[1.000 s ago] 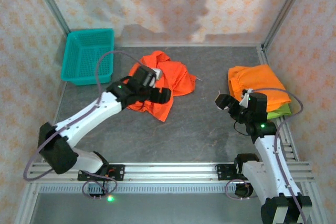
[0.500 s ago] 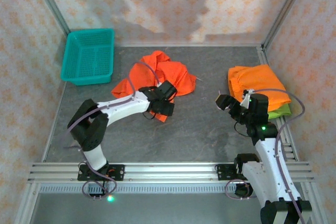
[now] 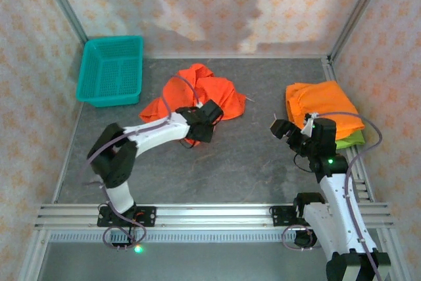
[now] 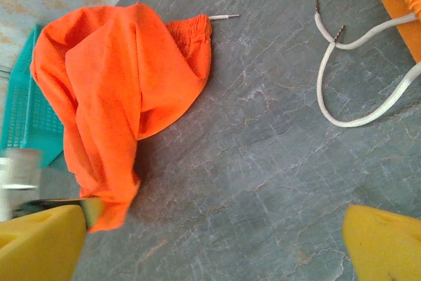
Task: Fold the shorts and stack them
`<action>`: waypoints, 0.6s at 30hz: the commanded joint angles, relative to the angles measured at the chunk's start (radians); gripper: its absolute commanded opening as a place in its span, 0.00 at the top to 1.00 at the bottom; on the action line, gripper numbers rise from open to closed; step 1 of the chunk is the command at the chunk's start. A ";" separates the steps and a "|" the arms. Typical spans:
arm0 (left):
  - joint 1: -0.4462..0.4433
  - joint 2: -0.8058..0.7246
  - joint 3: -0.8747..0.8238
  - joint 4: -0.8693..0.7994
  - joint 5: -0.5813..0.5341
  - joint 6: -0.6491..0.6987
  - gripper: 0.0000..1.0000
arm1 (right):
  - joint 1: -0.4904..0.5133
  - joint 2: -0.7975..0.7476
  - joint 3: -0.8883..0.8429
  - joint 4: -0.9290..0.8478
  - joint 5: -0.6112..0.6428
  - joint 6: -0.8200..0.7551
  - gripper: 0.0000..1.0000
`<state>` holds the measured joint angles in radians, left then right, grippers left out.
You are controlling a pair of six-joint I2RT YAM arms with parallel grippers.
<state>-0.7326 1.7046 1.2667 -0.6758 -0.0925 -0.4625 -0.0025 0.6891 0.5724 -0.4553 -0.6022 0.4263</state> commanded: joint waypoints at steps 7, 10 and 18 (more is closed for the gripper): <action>0.058 -0.444 0.063 -0.181 -0.244 0.117 1.00 | 0.052 0.113 0.075 0.020 0.021 -0.026 0.05; 0.116 -0.521 -0.011 -0.213 -0.255 0.095 1.00 | 0.117 0.157 0.103 0.025 0.067 -0.020 0.06; 0.179 -0.667 -0.261 -0.273 -0.355 -0.102 1.00 | 0.271 0.362 0.205 0.072 0.210 0.036 0.09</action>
<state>-0.5667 1.0840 1.0489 -0.8734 -0.3580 -0.4641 0.2417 0.9955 0.7227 -0.4263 -0.4831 0.4343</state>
